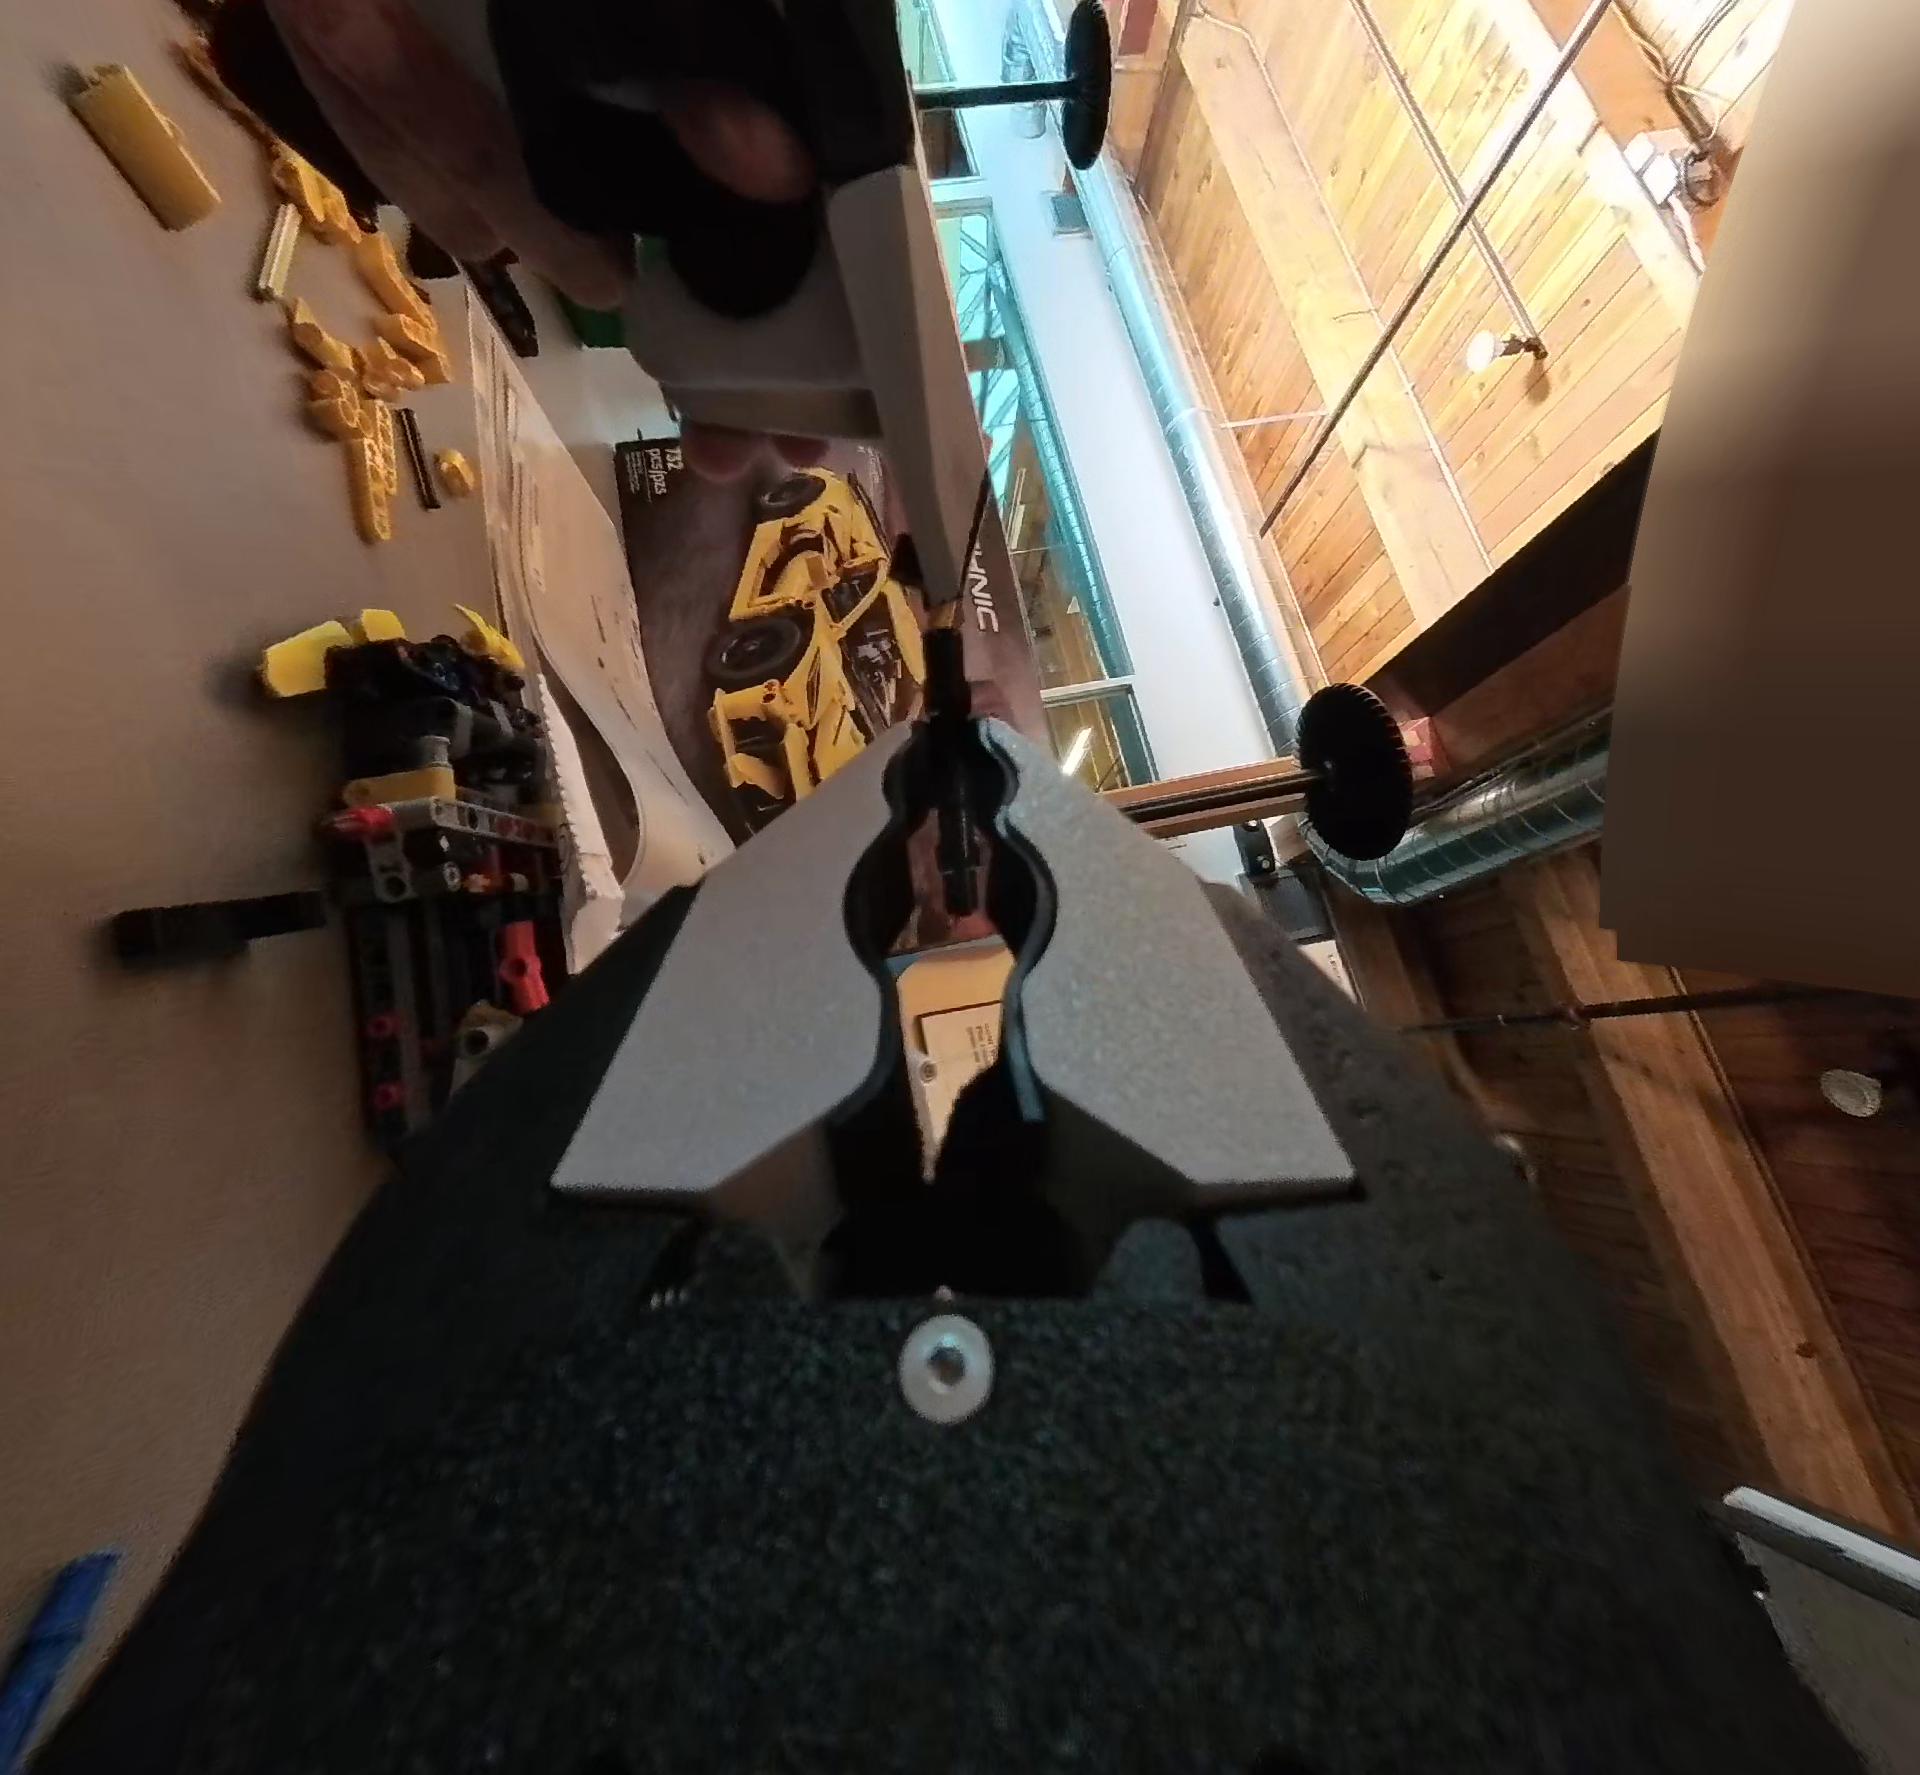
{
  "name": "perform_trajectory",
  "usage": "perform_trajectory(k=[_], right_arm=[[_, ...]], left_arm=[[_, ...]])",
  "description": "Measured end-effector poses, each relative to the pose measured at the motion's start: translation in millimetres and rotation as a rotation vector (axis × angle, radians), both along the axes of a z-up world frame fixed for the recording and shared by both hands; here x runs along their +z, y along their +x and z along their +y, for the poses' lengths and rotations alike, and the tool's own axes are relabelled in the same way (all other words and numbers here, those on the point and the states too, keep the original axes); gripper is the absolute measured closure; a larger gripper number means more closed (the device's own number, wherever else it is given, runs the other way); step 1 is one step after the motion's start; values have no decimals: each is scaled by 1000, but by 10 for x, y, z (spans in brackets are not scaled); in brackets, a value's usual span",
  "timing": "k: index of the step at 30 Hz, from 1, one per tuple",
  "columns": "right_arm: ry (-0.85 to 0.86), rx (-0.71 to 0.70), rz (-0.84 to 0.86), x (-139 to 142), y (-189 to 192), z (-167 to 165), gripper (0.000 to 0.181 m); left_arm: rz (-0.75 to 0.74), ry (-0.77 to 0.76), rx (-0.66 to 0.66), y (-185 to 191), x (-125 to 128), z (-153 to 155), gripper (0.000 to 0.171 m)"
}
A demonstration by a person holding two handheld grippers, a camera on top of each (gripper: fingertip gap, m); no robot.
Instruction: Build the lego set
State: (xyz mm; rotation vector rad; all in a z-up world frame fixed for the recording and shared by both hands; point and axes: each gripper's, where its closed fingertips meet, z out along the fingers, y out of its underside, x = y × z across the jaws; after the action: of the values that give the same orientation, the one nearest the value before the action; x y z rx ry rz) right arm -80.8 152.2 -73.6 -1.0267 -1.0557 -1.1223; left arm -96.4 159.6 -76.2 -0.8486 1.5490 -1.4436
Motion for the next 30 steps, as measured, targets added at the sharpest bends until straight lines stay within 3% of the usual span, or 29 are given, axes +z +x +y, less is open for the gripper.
perform_trajectory(k=[7, 13, 20, 30], right_arm=[[-30, 2, 60, -15, 38, 22, 175], [-243, 122, 540, -20, 144, 49, 175], [-419, 189, 817, -136, 181, 124, 175], [-490, 149, 794, -290, 139, 203, 174]], left_arm=[[0, 2, -7, 4, -5, -28, 167], [-20, -10, 11, 21, 32, -28, 166], [49, -47, 81, 120, -36, 55, 166], [105, -66, 110, 173, -116, 87, 166]])
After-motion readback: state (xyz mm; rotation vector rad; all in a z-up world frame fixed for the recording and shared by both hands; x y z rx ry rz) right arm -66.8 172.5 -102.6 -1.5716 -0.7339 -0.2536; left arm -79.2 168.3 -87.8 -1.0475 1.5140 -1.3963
